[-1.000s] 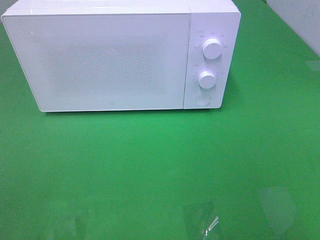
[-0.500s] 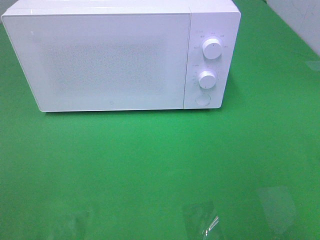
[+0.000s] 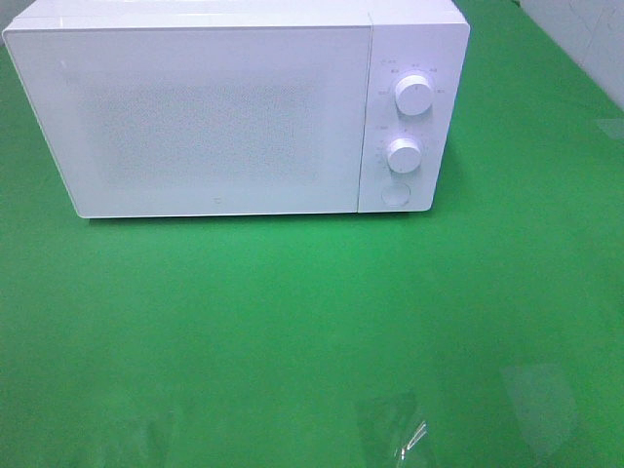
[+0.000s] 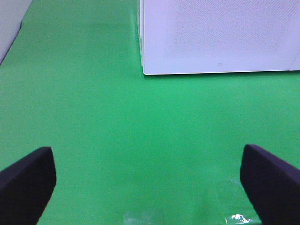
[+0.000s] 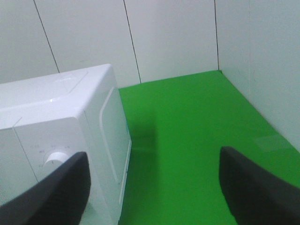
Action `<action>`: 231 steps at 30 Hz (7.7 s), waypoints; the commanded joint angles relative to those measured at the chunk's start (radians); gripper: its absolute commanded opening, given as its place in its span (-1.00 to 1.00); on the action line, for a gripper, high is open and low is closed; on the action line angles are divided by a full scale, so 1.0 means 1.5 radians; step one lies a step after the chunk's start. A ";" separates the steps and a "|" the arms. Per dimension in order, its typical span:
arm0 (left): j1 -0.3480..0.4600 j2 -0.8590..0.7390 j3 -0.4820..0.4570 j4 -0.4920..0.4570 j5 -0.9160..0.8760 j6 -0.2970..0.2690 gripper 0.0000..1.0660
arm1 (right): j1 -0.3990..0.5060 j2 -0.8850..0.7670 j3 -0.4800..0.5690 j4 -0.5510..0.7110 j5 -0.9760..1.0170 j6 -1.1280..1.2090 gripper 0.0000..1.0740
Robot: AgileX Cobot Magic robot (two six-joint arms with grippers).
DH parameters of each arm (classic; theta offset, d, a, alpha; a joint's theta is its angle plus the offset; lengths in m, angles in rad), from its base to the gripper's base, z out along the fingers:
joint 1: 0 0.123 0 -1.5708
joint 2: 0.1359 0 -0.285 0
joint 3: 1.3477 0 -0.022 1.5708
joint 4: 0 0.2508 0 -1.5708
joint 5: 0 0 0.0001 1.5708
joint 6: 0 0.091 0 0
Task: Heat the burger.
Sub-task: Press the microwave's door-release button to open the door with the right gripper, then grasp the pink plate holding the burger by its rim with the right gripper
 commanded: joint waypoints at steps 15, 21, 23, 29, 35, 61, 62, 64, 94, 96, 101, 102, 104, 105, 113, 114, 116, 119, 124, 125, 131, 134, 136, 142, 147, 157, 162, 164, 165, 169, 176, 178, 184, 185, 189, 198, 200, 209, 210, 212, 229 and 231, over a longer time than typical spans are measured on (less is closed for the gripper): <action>-0.003 -0.005 0.002 -0.002 -0.003 -0.002 0.89 | -0.002 0.202 0.059 -0.009 -0.279 0.167 0.11; -0.003 -0.005 0.002 -0.002 -0.003 -0.002 0.89 | -0.002 0.287 0.059 -0.056 -0.309 0.313 -0.24; -0.003 -0.005 0.002 -0.002 -0.003 -0.002 0.89 | 0.014 0.329 0.059 -0.056 -0.322 0.401 -0.56; -0.003 -0.005 0.002 -0.002 -0.003 -0.002 0.89 | 0.115 0.398 0.059 0.015 -0.401 0.417 -0.89; -0.003 -0.005 0.002 -0.002 -0.003 -0.002 0.89 | 0.229 0.490 0.057 0.136 -0.487 0.494 -1.00; -0.003 -0.005 0.002 -0.002 -0.003 -0.002 0.89 | 0.403 0.777 -0.087 0.231 -0.508 0.977 -1.00; -0.003 -0.005 0.002 -0.002 -0.003 -0.002 0.89 | 0.403 0.792 -0.103 0.241 -0.509 0.990 -0.99; -0.003 -0.005 0.002 -0.002 -0.003 -0.002 0.89 | 0.403 0.804 -0.117 0.250 -0.509 0.991 -0.99; -0.003 -0.005 0.002 -0.002 -0.003 -0.002 0.89 | 0.321 0.895 -0.299 0.263 -0.348 0.919 -0.99; -0.003 -0.005 0.002 -0.002 -0.003 -0.002 0.89 | 0.321 0.898 -0.303 0.263 -0.347 0.917 -0.99; -0.003 -0.005 0.002 -0.002 -0.003 -0.002 0.89 | 0.321 0.933 -0.331 0.264 -0.347 0.919 -0.99; -0.003 -0.005 0.002 -0.002 -0.003 -0.002 0.89 | 0.321 0.933 -0.331 0.264 -0.347 0.919 -0.99; -0.003 -0.005 0.002 -0.002 -0.003 -0.002 0.89 | 0.321 0.940 -0.339 0.264 -0.347 0.919 -0.99; -0.003 -0.005 0.002 -0.002 -0.003 -0.002 0.89 | 0.321 0.945 -0.346 0.265 -0.347 0.919 -0.99; -0.003 -0.005 0.002 -0.002 -0.003 -0.002 0.89 | 0.321 0.966 -0.367 0.296 -0.369 0.908 -0.98; -0.003 -0.005 0.002 -0.002 -0.003 -0.002 0.89 | 0.321 0.967 -0.369 0.299 -0.373 0.907 -0.98; -0.003 -0.005 0.002 -0.002 -0.003 -0.003 0.89 | 0.321 0.971 -0.372 0.302 -0.379 0.906 -0.98; -0.003 -0.005 0.002 -0.002 -0.003 -0.003 0.89 | 0.321 0.973 -0.377 0.302 -0.381 0.901 -0.98; -0.003 -0.005 0.002 -0.001 -0.003 -0.003 0.89 | 0.321 0.989 -0.399 0.302 -0.411 0.902 -0.98; -0.003 -0.005 0.002 -0.001 -0.003 -0.003 0.89 | 0.321 0.992 -0.400 0.306 -0.425 0.901 -0.98; -0.003 -0.005 0.002 -0.001 -0.003 -0.003 0.89 | 0.321 0.993 -0.400 0.326 -0.479 0.897 -0.98; -0.003 -0.005 0.002 -0.001 -0.003 -0.003 0.89 | 0.321 0.993 -0.400 0.337 -0.506 0.897 -0.97; -0.003 -0.005 0.002 -0.001 -0.003 -0.003 0.88 | 0.321 0.993 -0.400 0.337 -0.534 0.897 -0.97; -0.003 -0.005 0.002 -0.001 -0.003 -0.003 0.88 | 0.321 0.995 -0.413 0.355 -0.570 0.898 -0.97; -0.003 -0.005 0.002 -0.001 -0.003 -0.003 0.88 | 0.321 1.001 -0.438 0.370 -0.596 0.898 -0.97; -0.003 -0.005 0.002 -0.001 -0.003 -0.003 0.88 | 0.302 1.003 -0.485 0.399 -0.645 0.846 -0.97; -0.003 -0.005 0.002 -0.001 -0.003 -0.003 0.88 | 0.295 1.006 -0.507 0.391 -0.662 0.818 -0.97; -0.003 -0.005 0.002 -0.001 -0.003 -0.003 0.88 | 0.294 1.009 -0.511 0.385 -0.667 0.820 -0.97; -0.003 -0.005 0.002 -0.001 -0.003 -0.003 0.88 | 0.294 1.009 -0.511 0.387 -0.667 0.820 -0.97; -0.003 -0.005 0.002 -0.001 -0.003 -0.003 0.88 | 0.294 1.009 -0.511 0.386 -0.666 0.820 -0.97; -0.003 -0.005 0.002 -0.001 -0.003 -0.003 0.88 | 0.294 1.009 -0.510 0.387 -0.665 0.820 -1.00; -0.003 -0.005 0.002 -0.001 -0.003 -0.003 0.88 | 0.295 1.005 -0.507 0.387 -0.659 0.820 -1.00; -0.003 -0.005 0.002 -0.001 -0.003 -0.003 0.88 | 0.300 0.989 -0.498 0.384 -0.626 0.819 -1.00; -0.003 -0.005 0.002 -0.001 -0.003 -0.003 0.88 | 0.303 0.981 -0.492 0.381 -0.605 0.820 -1.00; -0.003 -0.005 0.002 -0.001 -0.003 -0.003 0.88 | 0.309 0.971 -0.471 0.381 -0.571 0.820 -1.00; -0.003 -0.005 0.002 -0.001 -0.003 -0.003 0.88 | 0.350 0.970 -0.429 0.364 -0.527 0.868 -1.00; -0.003 -0.005 0.002 -0.001 -0.003 -0.003 0.88 | 0.359 0.967 -0.415 0.363 -0.523 0.873 -1.00; -0.003 -0.005 0.002 -0.001 -0.003 -0.003 0.88 | 0.370 0.925 -0.359 0.299 -0.434 0.867 -1.00; -0.003 -0.005 0.002 -0.001 -0.003 -0.003 0.88 | 0.370 0.911 -0.340 0.285 -0.414 0.859 -1.00; -0.003 -0.005 0.002 -0.001 -0.003 -0.003 0.88 | 0.370 0.897 -0.323 0.276 -0.398 0.850 -1.00; -0.003 -0.005 0.002 -0.001 -0.003 -0.003 0.87 | 0.370 0.727 -0.240 0.208 -0.126 0.487 -1.00; -0.003 -0.005 0.002 -0.001 -0.003 -0.003 0.87 | 0.370 0.719 -0.240 0.197 -0.105 0.453 -1.00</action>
